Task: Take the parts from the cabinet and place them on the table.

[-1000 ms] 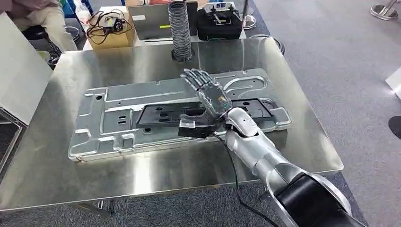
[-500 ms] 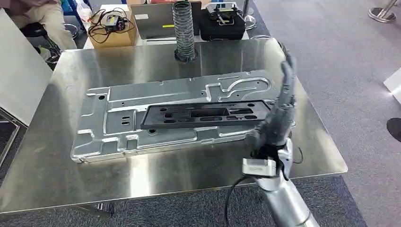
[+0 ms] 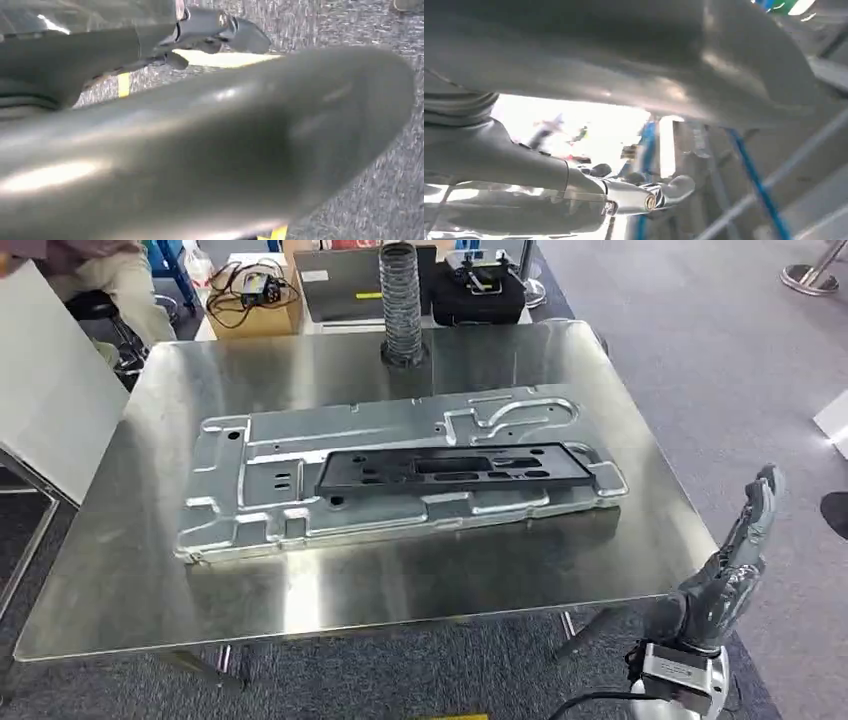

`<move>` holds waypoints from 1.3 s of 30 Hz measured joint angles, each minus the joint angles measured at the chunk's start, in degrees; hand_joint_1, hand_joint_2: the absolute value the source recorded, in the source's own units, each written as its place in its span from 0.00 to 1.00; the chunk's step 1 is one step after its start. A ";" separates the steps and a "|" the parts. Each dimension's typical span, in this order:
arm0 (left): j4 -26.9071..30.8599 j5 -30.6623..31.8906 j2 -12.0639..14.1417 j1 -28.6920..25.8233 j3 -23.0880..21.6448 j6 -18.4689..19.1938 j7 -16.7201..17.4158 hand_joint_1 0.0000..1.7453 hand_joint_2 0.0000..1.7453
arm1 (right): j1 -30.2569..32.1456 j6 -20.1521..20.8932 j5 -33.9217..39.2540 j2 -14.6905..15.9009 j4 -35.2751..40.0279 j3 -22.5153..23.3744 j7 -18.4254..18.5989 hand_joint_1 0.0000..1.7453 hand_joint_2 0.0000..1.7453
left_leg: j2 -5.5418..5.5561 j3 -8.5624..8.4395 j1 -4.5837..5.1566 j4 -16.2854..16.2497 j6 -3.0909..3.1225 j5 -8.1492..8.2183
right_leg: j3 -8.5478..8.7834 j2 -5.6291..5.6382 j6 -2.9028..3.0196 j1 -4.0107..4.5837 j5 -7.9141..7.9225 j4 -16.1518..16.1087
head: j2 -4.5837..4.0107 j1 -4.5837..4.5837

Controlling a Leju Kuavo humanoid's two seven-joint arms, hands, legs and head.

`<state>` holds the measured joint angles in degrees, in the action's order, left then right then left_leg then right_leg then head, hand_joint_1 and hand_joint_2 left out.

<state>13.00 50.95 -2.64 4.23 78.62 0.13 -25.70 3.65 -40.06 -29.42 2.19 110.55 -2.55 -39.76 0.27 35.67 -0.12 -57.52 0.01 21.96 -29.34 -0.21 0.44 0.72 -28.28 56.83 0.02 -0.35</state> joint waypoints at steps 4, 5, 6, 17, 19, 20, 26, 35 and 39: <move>0.00 0.06 0.17 -0.07 0.02 0.40 -0.09 0.00 0.00 | 2.52 0.02 -0.15 -0.13 -0.59 3.33 -0.04 0.00 0.00 | 0.01 2.89 -0.22 -8.10 -1.20 8.22 | -1.93 -0.36 0.72 -0.91 2.90 -1.25 | -0.02 0.48; 0.00 0.07 0.17 -0.07 0.02 0.40 0.02 0.00 0.00 | 3.21 0.02 -0.02 -0.15 -0.85 4.20 -0.04 0.00 0.00 | 0.00 4.32 -0.39 -13.30 -1.50 11.33 | -2.86 -0.37 0.68 -0.89 3.55 -1.19 | -0.02 0.39; 0.00 0.09 0.20 -0.10 0.02 0.39 0.13 0.00 0.00 | 3.75 0.02 0.65 -0.15 -1.22 5.13 -0.04 0.00 0.00 | 0.00 4.96 -0.45 -17.20 -1.75 13.38 | -3.88 -0.39 0.59 -0.90 4.20 -1.06 | -0.02 0.48; 0.00 0.26 0.57 0.33 0.07 0.42 0.24 0.00 0.00 | 7.22 0.02 10.75 0.57 -6.36 8.76 -0.04 0.00 0.00 | -0.28 -8.49 -0.16 1.35 1.13 7.06 | -8.25 -0.06 -2.75 -1.65 7.00 0.96 | -0.02 0.46; 0.00 0.50 0.59 0.42 0.07 0.46 0.20 0.00 0.00 | 7.50 0.30 11.54 0.79 -7.25 8.76 -0.04 0.00 0.00 | -0.44 -6.78 -0.14 1.31 1.78 5.80 | -10.40 -0.06 -3.17 -1.71 -0.70 7.43 | 0.00 0.14; 0.00 0.61 0.59 0.38 0.07 0.48 0.18 0.00 0.00 | 7.61 1.24 12.21 0.79 -7.71 8.76 -0.04 0.00 0.00 | -0.51 -5.93 -0.05 1.27 1.86 5.16 | -11.53 -0.06 -3.38 -1.71 -3.80 11.93 | -0.02 0.04; 0.00 1.09 0.57 0.09 0.07 1.09 -0.04 0.00 0.00 | 8.51 7.39 13.22 -0.09 -11.10 9.87 -0.04 0.00 0.00 | -0.56 -0.78 0.35 0.32 1.42 1.65 | -0.69 0.01 -2.29 -1.43 -0.40 5.98 | 0.00 0.06; 0.02 1.49 0.42 -0.46 0.04 1.36 -0.33 0.00 0.00 | 8.69 10.63 10.96 -1.82 -14.61 11.52 0.00 0.00 0.00 | -0.36 2.64 -0.25 -8.59 -1.20 9.97 | 0.60 -0.30 0.38 -0.89 1.30 -2.20 | -0.02 0.20; 0.00 2.27 0.42 -0.44 0.00 1.49 -0.22 0.00 0.00 | 8.37 14.09 3.47 -3.60 -23.61 15.04 0.02 0.00 0.00 | -0.36 1.22 -0.25 -16.52 -1.39 9.60 | -3.81 -0.49 0.08 -0.86 3.88 -1.14 | -0.02 0.24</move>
<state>13.00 53.22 -2.23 3.78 78.62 1.62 -25.92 12.03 -25.97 -25.95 -1.42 86.95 12.49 -39.74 -0.10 36.89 -0.37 -74.04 -1.38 31.56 -33.15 -0.69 0.52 -0.14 -24.39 55.69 0.00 -0.11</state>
